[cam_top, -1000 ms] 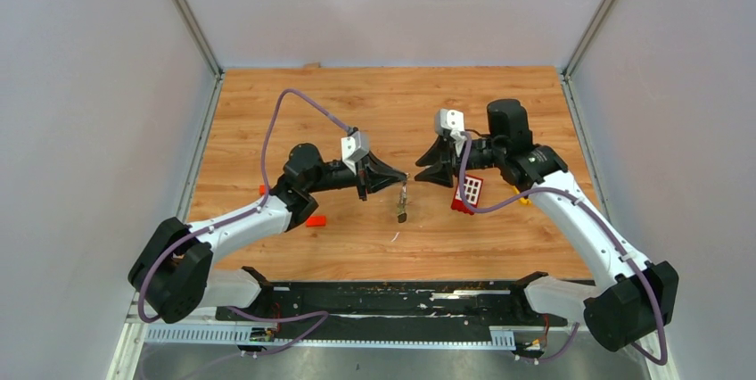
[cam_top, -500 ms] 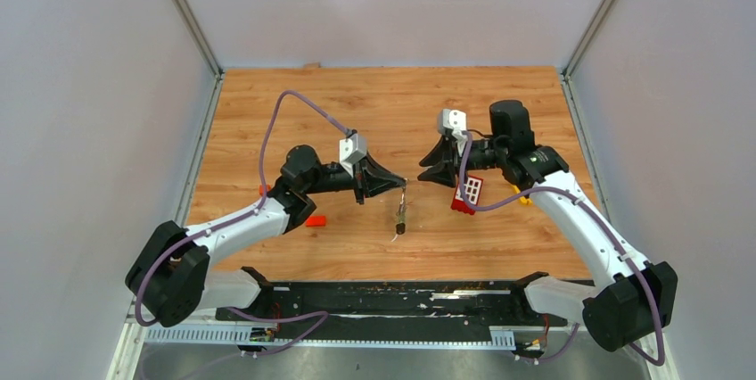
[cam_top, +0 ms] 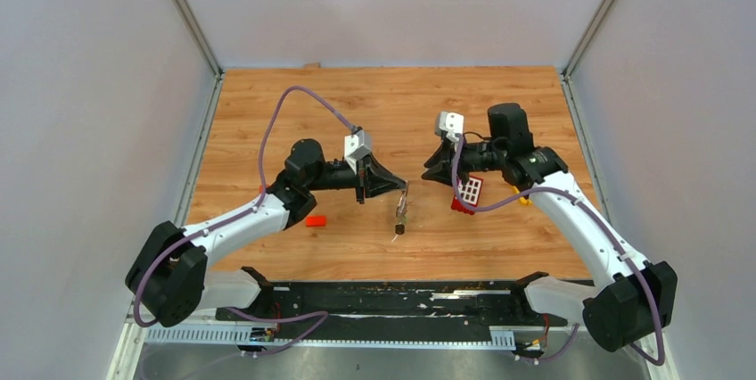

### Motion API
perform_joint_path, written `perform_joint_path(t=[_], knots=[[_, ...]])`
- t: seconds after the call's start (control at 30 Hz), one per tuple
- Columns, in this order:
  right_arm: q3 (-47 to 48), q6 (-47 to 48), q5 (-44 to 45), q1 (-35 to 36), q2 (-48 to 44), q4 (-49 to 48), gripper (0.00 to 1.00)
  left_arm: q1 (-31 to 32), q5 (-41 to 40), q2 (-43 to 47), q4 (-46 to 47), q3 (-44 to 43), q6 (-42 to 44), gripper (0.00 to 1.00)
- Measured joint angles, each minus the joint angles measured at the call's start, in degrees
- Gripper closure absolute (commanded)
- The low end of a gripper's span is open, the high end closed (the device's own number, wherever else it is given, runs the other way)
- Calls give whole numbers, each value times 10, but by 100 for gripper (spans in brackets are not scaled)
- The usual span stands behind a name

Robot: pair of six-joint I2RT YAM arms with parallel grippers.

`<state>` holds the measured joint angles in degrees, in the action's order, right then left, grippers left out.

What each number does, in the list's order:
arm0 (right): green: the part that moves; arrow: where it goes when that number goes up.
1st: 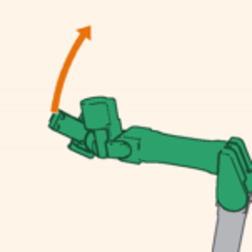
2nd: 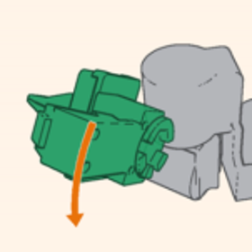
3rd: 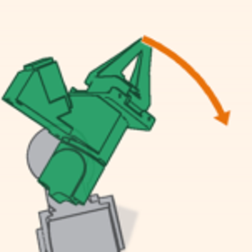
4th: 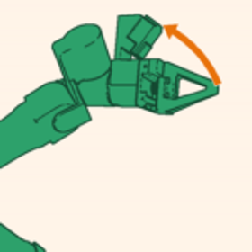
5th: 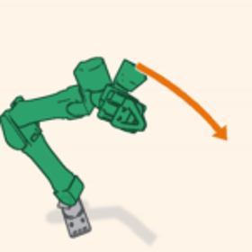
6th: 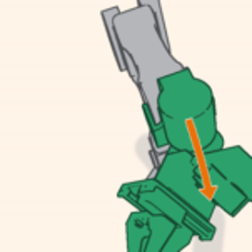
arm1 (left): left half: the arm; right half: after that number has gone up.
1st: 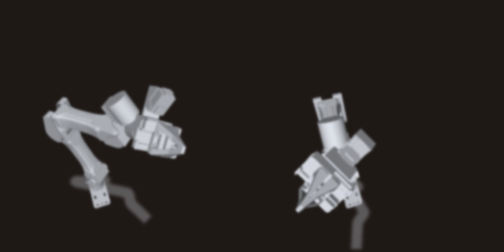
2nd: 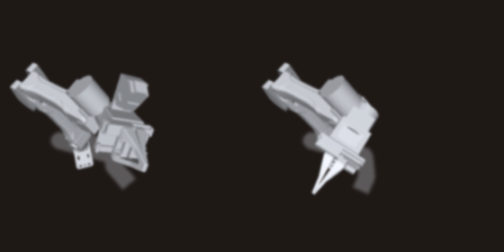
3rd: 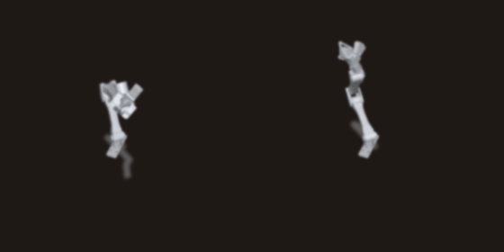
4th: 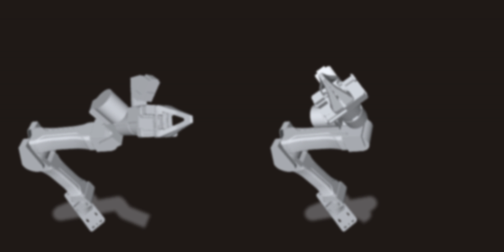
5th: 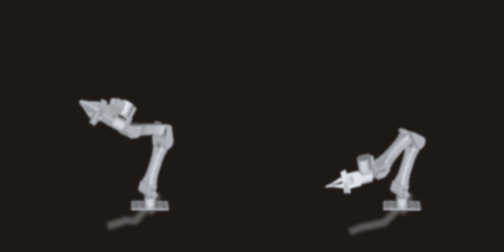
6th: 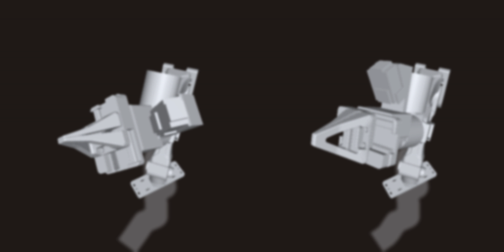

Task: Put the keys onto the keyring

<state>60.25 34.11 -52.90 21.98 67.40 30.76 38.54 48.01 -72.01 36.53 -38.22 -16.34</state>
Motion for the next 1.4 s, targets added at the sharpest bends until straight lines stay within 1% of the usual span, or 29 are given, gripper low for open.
perform_joint_path(t=[0.23,0.4,0.53,0.83,1.07,1.27,1.4], knots=[[0,31,78,0,37,16,64,-1,-13,0,-70,-27,23,100],[5,60,140,-1,105,26,64,-13,-33,9,-128,-42,52,100],[36,67,176,-3,186,35,65,-34,-48,26,-175,-54,78,100],[159,79,239,-7,363,52,66,-58,-66,56,-257,-63,120,100],[314,150,257,-9,490,147,64,-61,-66,64,-283,-63,131,100],[376,195,265,-10,541,222,63,-61,-65,64,-287,-63,131,100],[400,214,272,-10,566,253,63,-61,-63,64,-286,-63,131,100]])
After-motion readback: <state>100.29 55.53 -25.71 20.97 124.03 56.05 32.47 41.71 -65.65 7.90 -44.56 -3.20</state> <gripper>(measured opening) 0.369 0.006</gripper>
